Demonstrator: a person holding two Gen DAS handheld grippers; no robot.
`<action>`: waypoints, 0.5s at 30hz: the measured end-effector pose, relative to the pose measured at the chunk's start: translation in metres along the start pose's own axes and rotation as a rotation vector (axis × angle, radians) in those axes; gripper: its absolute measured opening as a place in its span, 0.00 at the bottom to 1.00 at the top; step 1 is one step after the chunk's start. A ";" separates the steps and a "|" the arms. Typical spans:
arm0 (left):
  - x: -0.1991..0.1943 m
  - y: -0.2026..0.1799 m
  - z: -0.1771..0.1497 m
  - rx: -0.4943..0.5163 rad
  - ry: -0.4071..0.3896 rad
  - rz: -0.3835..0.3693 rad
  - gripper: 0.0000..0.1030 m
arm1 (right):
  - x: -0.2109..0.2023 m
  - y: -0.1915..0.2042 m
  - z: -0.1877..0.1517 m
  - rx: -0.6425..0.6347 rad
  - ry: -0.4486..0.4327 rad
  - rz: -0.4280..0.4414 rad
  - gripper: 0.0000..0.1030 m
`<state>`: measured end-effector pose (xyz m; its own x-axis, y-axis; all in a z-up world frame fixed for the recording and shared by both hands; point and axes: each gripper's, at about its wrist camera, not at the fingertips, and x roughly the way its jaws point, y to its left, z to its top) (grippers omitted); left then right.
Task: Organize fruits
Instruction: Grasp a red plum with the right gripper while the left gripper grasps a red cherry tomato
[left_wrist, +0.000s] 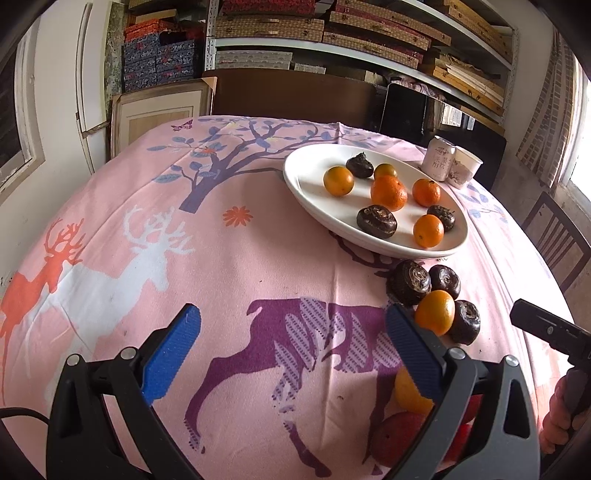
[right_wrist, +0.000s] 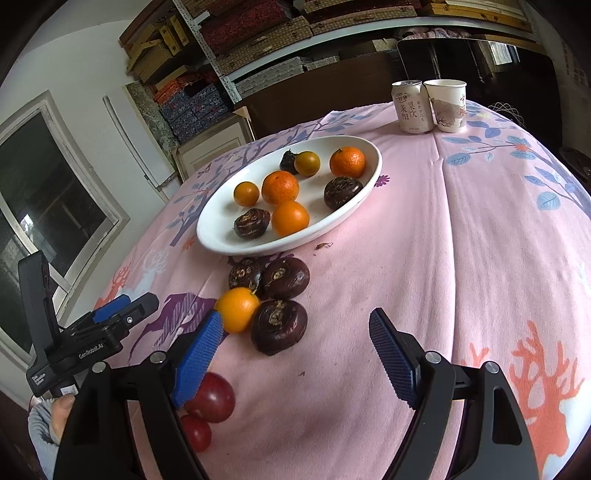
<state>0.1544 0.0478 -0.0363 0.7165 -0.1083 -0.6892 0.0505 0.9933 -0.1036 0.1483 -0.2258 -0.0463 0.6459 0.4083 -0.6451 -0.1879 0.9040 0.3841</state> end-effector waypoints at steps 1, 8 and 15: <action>-0.002 0.002 -0.001 -0.009 0.001 -0.002 0.95 | -0.002 0.002 -0.004 -0.010 0.003 0.013 0.80; -0.013 0.015 -0.011 -0.067 0.005 -0.025 0.95 | -0.005 0.036 -0.027 -0.146 0.065 0.095 0.80; -0.014 0.017 -0.014 -0.073 0.009 -0.027 0.95 | 0.000 0.058 -0.037 -0.251 0.096 0.104 0.80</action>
<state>0.1352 0.0655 -0.0380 0.7092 -0.1354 -0.6919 0.0182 0.9846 -0.1741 0.1102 -0.1685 -0.0487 0.5428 0.4999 -0.6749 -0.4343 0.8548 0.2839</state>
